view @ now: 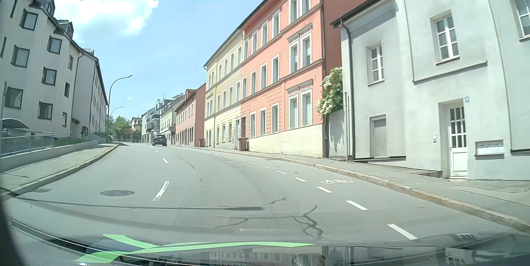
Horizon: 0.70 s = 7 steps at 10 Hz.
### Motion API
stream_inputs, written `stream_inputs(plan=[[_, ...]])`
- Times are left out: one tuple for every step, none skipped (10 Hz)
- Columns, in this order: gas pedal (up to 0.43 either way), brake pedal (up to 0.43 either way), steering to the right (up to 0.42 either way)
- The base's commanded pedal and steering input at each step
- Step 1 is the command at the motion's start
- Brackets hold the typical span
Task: Follow the waypoints while adhering to traffic rules and regulations
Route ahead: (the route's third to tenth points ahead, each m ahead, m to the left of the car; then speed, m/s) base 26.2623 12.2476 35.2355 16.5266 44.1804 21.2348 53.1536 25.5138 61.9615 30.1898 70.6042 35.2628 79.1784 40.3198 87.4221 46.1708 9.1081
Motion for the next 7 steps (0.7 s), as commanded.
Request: stream_inputs(plan=[[0.22,0.0,-0.098],[0.22,0.0,-0.099],[0.22,0.0,-0.102],[0.22,0.0,-0.107],[0.22,0.0,-0.11],[0.22,0.0,-0.112],[0.22,0.0,-0.112]])
